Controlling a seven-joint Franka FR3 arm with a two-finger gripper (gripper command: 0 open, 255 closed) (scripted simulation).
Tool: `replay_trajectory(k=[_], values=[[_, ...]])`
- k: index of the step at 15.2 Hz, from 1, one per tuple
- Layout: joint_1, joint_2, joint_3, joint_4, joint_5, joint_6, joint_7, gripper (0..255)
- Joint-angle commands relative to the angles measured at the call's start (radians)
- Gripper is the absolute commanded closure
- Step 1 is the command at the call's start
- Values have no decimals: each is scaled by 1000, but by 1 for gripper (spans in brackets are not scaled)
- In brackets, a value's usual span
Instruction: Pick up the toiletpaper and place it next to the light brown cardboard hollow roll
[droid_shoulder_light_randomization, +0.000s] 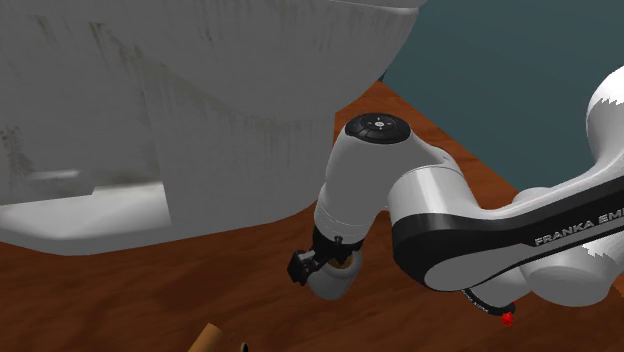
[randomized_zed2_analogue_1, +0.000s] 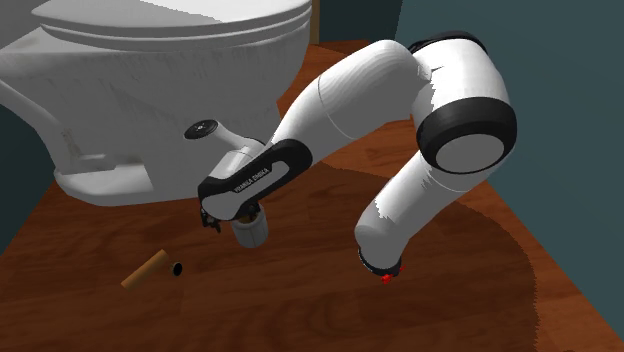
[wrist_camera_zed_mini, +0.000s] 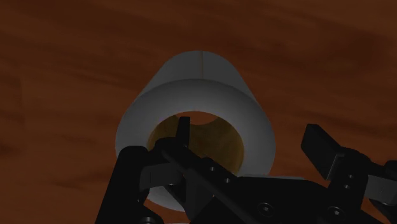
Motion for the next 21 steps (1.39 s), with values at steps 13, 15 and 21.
replay_trajectory(k=[13, 15, 21], values=[[0, 1, 0, -1, 0, 1, 0, 255], [3, -21, -7, 12, 5, -32, -5, 255], [10, -76, -30, 55, 14, -128, -17, 255]])
